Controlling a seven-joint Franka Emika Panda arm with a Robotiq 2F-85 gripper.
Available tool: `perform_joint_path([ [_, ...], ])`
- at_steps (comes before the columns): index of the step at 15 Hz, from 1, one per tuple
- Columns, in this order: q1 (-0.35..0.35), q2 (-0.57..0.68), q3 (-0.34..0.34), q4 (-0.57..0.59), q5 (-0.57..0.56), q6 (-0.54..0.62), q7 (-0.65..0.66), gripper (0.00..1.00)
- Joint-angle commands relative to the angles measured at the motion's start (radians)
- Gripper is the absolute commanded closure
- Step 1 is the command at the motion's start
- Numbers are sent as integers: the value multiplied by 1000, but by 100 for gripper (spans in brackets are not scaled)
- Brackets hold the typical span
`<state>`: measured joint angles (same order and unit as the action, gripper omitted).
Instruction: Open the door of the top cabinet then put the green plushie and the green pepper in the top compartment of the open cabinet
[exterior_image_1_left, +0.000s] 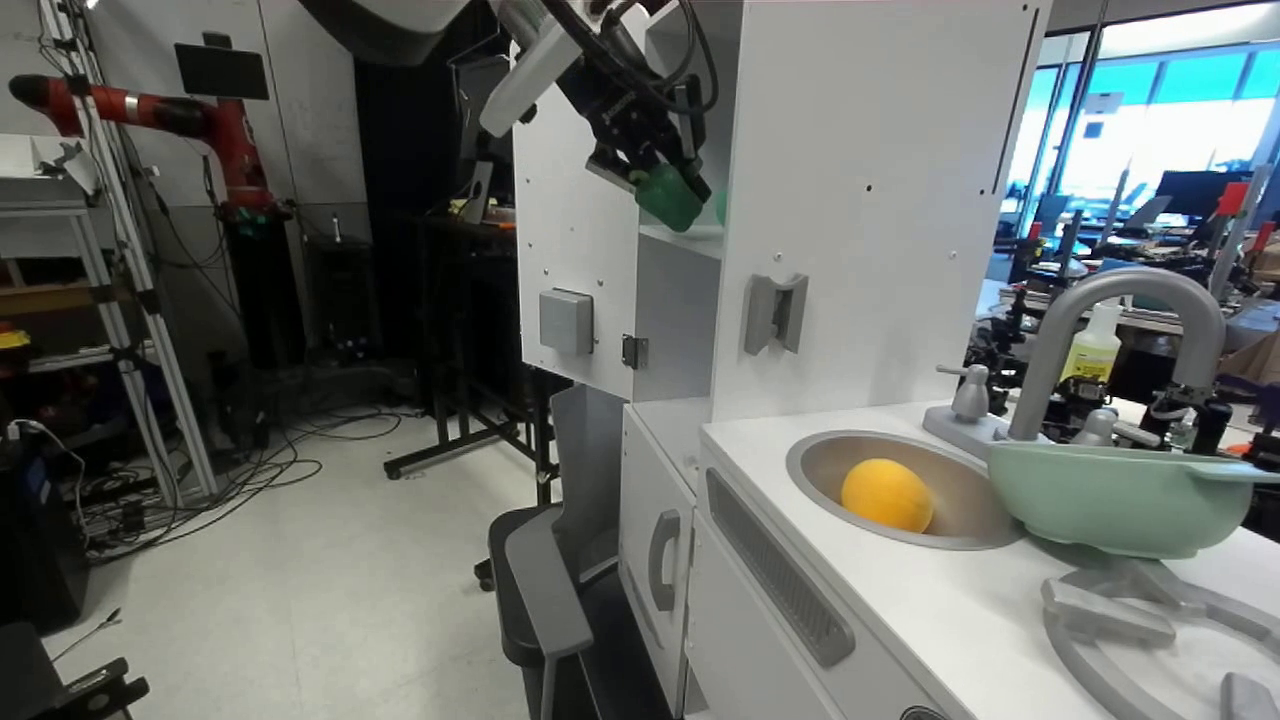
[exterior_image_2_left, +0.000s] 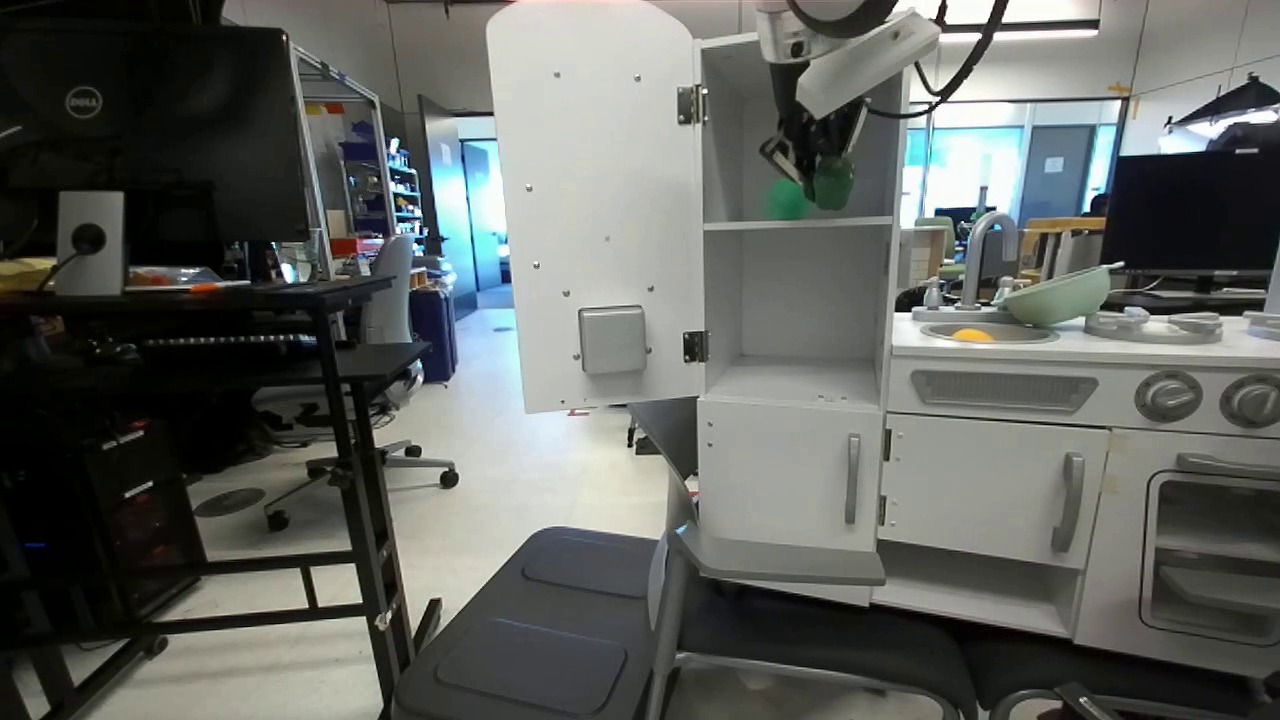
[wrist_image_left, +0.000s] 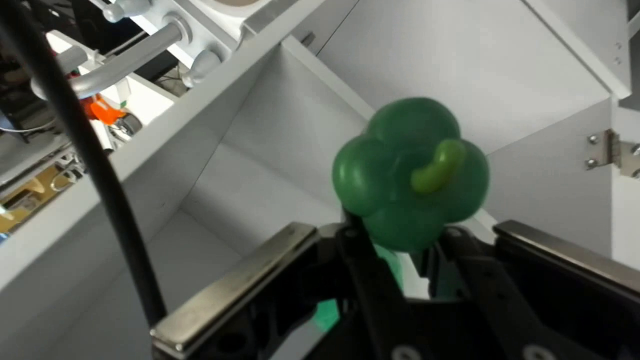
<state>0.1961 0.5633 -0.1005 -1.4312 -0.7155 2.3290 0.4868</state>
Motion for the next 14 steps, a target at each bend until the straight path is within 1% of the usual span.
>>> perform_joint_path([
  [1, 62, 91, -73, 113, -98, 16, 146, 94],
  [3, 91, 123, -88, 160, -149, -8, 209, 94],
  [4, 95, 132, -98, 153, -183, 10, 253, 94],
  [6, 106, 165, -100, 200, -228, -16, 304, 94],
  [10, 89, 215, -101, 244, -291, -21, 389, 94],
  [14, 71, 257, -107, 301, -304, -44, 418, 94],
])
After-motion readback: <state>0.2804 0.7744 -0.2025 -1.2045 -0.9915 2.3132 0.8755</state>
